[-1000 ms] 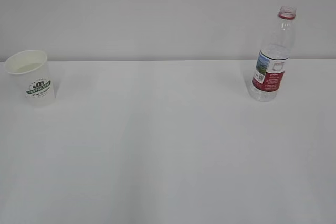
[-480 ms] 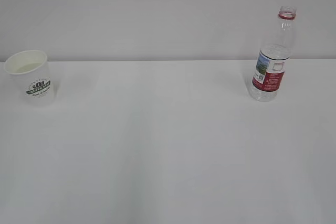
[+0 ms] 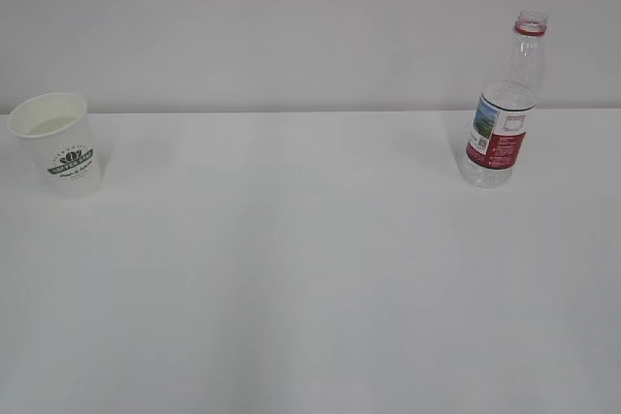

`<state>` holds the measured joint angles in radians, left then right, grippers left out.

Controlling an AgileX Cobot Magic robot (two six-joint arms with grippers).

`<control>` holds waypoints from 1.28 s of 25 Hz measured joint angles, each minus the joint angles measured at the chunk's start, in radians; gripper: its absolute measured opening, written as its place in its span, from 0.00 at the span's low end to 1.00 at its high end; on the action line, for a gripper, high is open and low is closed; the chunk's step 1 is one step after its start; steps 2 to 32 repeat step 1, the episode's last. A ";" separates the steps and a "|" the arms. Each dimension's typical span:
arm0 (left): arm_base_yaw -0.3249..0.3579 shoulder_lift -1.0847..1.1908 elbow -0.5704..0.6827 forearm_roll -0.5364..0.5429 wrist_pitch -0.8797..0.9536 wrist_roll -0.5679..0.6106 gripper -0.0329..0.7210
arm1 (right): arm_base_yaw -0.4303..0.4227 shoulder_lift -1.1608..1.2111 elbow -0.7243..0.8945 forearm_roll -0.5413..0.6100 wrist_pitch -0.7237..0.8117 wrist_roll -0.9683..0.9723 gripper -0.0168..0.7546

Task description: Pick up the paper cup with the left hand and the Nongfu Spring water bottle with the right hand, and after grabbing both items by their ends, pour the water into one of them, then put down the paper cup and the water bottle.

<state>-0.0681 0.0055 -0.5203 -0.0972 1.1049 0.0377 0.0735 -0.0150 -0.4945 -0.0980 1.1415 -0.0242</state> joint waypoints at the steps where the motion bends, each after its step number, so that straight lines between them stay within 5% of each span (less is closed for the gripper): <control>1: 0.000 0.000 0.000 0.000 0.000 0.000 0.71 | 0.000 0.000 0.000 0.000 0.000 0.000 0.78; 32: 0.000 0.000 0.000 0.000 0.000 0.000 0.71 | 0.000 0.000 0.000 0.000 0.000 0.000 0.78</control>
